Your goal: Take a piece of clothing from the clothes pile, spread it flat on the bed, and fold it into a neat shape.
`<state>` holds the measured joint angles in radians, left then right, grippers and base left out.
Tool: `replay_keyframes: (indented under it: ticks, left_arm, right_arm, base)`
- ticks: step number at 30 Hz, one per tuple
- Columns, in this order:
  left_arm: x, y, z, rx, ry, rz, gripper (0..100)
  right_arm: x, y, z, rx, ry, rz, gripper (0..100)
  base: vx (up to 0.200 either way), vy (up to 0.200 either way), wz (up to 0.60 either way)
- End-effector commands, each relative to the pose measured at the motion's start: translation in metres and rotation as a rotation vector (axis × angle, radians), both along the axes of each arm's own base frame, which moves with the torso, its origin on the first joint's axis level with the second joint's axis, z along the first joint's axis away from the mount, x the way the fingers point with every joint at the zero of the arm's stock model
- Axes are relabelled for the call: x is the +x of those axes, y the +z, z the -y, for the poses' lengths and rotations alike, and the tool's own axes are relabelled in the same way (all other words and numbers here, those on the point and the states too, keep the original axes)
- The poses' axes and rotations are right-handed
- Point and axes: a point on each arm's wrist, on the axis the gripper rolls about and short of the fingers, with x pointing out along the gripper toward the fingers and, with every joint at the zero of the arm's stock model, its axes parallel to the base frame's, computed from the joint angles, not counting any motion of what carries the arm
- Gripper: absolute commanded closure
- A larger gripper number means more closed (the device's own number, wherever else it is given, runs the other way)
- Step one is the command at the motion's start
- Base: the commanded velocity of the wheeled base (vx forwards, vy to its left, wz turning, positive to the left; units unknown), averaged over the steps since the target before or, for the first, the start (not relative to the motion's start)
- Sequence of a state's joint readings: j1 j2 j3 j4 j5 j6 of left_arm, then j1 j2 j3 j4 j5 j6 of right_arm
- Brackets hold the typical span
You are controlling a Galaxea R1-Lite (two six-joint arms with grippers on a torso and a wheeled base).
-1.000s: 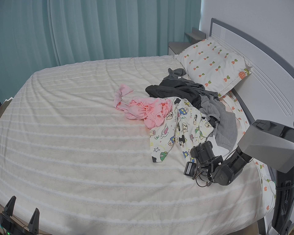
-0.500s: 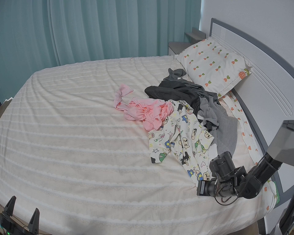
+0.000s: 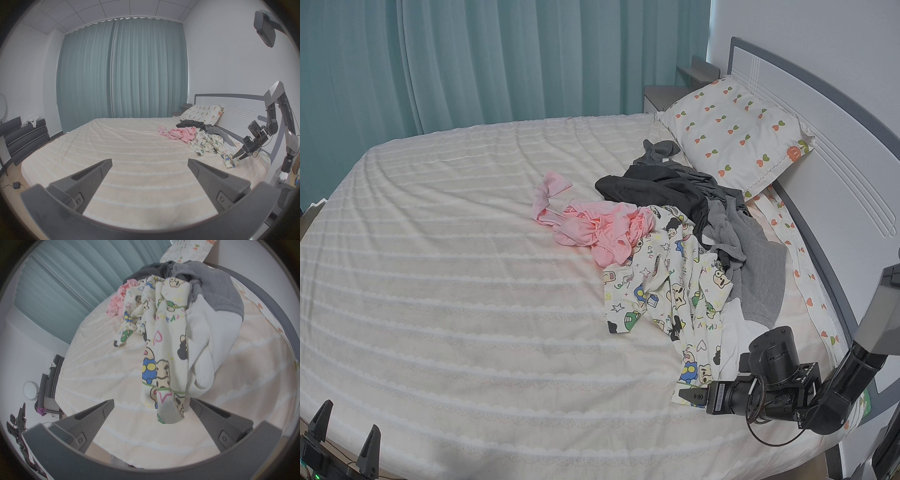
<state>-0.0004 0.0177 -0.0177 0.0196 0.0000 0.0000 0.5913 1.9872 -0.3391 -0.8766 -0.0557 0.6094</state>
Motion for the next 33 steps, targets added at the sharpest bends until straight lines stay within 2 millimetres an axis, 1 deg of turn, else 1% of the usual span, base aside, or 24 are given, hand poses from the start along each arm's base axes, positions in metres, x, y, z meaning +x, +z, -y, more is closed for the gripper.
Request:
replay_keyframes:
  ticks: [1,2,3,4,6,10,11,13,14,15,16,19,25,29,33]
  left_arm:
    - [-0.001,-0.003,0.000,0.002,0.000,0.007,0]
    - [-0.001,-0.003,0.000,0.000,0.000,0.007,0]
    - [-0.001,-0.004,0.000,0.000,0.000,0.006,0]
    - [-0.001,-0.003,0.000,0.000,0.000,0.007,0]
    - [-0.001,-0.004,0.000,0.000,0.000,0.006,0]
    - [-0.001,-0.003,0.000,0.000,0.000,0.007,0]
    - [-0.001,-0.004,0.000,0.000,0.000,0.006,0]
    - [-0.001,-0.004,0.000,0.000,0.000,0.006,0]
    - [-0.001,-0.003,0.000,0.002,0.000,0.009,0]
    - [-0.001,-0.003,0.000,0.000,0.000,0.009,0]
    - [-0.001,-0.003,0.000,0.002,0.000,0.009,0]
    - [-0.001,-0.003,0.000,0.000,0.000,0.007,0]
    - [-0.001,-0.004,0.000,0.002,0.000,0.006,0]
    - [-0.001,-0.003,0.000,0.000,0.000,0.007,0]
    - [-0.001,-0.004,0.000,0.002,0.000,0.006,0]
  right_arm:
    - [0.001,0.041,0.018,0.077,-0.055,0.194,0]
    - [0.007,0.050,0.021,0.091,-0.067,0.232,0]
    - [0.010,0.054,0.022,0.099,-0.075,0.250,0]
    - [0.025,0.066,0.026,0.119,-0.108,0.298,0]
    - [0.037,0.071,0.026,0.132,-0.117,0.315,0]
    - [0.061,0.061,0.015,0.132,-0.094,0.287,0]
    - [0.073,0.057,0.009,0.131,-0.092,0.291,0]
    - [0.082,0.055,0.006,0.126,-0.089,0.297,0]
    - [0.094,0.050,0.003,0.100,-0.083,0.294,0]
    - [0.095,0.050,0.003,0.098,-0.084,0.294,0]
    - [0.109,0.042,0.005,0.062,-0.089,0.263,0]
    - [0.125,0.030,0.006,0.039,-0.107,0.224,0]
    - [0.132,0.015,0.016,0.014,-0.138,0.187,0]
    - [0.133,0.013,0.021,0.011,-0.148,0.181,0]
    - [0.135,0.013,0.021,0.011,-0.149,0.186,0]
  base:
    - [0.000,0.000,0.00]
    - [0.000,0.000,0.00]
    - [0.000,0.000,0.00]
    - [0.000,0.000,0.00]
    - [0.000,0.000,0.00]
    - [0.000,0.000,0.00]
    - [0.000,0.000,0.00]
    - [0.000,0.000,0.00]
    - [0.000,0.000,0.00]
    - [0.000,0.000,0.00]
    - [0.000,0.000,0.00]
    - [0.000,0.000,0.00]
    - [0.000,0.000,0.00]
    - [0.000,0.000,0.00]
    - [0.000,0.000,0.00]
